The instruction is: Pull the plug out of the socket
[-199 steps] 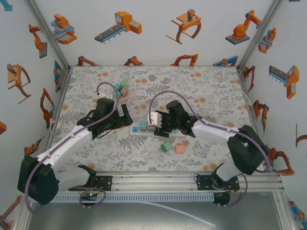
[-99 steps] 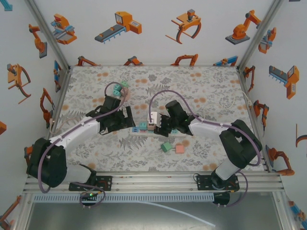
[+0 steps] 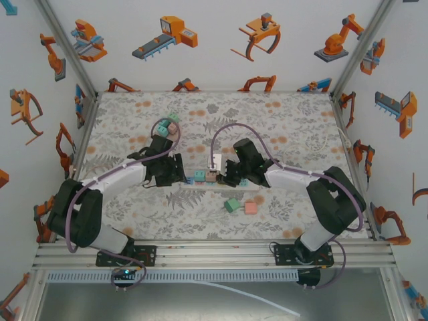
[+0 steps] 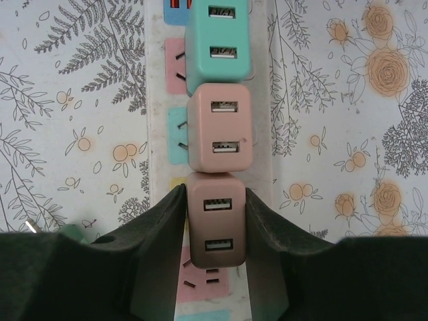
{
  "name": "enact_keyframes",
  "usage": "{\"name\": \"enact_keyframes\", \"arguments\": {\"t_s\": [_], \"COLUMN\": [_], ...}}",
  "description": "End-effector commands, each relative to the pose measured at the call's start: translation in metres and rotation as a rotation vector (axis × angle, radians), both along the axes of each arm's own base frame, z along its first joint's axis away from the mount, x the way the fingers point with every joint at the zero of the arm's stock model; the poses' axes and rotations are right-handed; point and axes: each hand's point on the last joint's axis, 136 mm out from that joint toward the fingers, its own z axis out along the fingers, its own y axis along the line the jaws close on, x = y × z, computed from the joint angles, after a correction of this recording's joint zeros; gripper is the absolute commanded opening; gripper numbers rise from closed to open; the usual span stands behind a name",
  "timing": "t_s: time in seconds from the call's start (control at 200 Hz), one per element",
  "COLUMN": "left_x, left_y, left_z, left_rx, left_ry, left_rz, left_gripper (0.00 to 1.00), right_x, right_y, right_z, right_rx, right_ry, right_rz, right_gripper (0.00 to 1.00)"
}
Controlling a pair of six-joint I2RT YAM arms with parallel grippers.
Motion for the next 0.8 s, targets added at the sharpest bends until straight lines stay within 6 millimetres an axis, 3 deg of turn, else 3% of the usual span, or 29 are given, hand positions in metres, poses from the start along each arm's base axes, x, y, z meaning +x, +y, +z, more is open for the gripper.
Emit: {"name": "enact_keyframes", "arguments": {"t_s": [0.0,0.35,0.581,0.796], "left_x": [0.003,-0.002,-0.008,-0.008], "left_y": [-0.006,-0.008,-0.003,-0.003], "left_z": [-0.001,-0.023,-0.033,-0.035], "left_rx": [-0.026,0.003,0.010,0.008], "left_ry": [0.008,0.071,0.082,0.080], "left_rz": [0.002,0.014,0.057,0.061], "left_gripper": [0.57,0.50,0.46,0.44], "right_x": [-0.004,-0.004,0.010,0.016], "right_y": [0.005,0.013,0.012,0.009], "right_z": [0.006,0.033,0.049,0.047], "right_rx": [0.019,0.075,0.150,0.148], "right_ry": [0.036,0.034,0.102,0.107], "right_rz": [0.029,0.059,0.008,-0.027], "right_gripper": [0.36,0.27,0.18,0.17]}}
